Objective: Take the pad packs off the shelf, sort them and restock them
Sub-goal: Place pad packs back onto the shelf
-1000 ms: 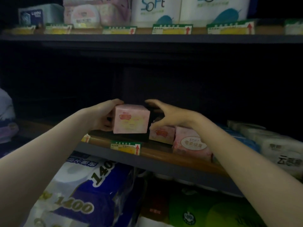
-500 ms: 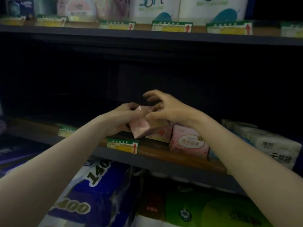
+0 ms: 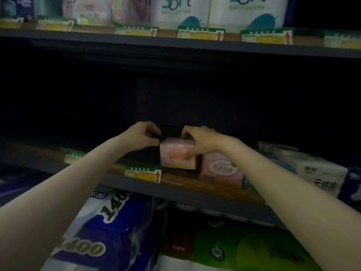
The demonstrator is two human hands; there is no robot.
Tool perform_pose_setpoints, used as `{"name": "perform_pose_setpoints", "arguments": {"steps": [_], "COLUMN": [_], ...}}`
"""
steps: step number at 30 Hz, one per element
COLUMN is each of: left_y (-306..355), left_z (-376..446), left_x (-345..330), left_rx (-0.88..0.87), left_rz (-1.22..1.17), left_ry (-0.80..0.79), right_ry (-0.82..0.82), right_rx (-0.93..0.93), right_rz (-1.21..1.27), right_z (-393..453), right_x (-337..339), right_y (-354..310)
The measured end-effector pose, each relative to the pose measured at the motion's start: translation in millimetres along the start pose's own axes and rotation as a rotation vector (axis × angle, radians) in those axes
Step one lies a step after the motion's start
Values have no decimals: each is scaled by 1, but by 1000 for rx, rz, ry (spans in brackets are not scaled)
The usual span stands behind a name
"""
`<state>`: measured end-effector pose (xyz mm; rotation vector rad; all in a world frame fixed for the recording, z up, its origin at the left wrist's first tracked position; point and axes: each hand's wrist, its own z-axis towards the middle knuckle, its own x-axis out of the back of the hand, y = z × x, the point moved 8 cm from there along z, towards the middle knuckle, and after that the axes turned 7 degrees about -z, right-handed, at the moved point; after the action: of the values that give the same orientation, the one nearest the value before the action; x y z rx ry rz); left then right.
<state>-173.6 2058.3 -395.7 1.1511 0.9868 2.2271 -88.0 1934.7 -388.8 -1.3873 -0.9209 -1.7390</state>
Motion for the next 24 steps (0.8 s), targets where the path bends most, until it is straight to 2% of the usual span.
{"name": "perform_pose_setpoints", "arguments": {"steps": [2,4,6,10,12,14,17,19,21,24], "left_y": [-2,1,8,24,38,50,46,29,3,-37], "left_z": [-2,-10,-27,-64,-82,-101,-130,-150,-167,-194], "left_x": [6,7,4,-20,-44,-76,-133,-170,-206,-263], "left_rx": [5,-45,-153,-412,-566,-719,-902,-918,-859,-791], "left_rz": [68,130,175,252,297,348,392,394,408,424], "left_ry": [130,237,337,441,432,363,192,92,-19,-214], "right_ry": [-4,-11,72,424,550,600,527,409,231,-125], "right_rx": [-20,-31,-47,-52,17,93,121,145,145,38], "right_rz": [-248,-350,-382,-239,-145,-69,-4,26,34,52], "right_z": [1,-1,-8,-42,-71,-106,-154,-180,-199,-229], "right_x": [-10,-17,-12,20,28,24,-4,-41,-94,-198], "right_y": [2,2,1,0,-1,0,6,9,19,42]}}
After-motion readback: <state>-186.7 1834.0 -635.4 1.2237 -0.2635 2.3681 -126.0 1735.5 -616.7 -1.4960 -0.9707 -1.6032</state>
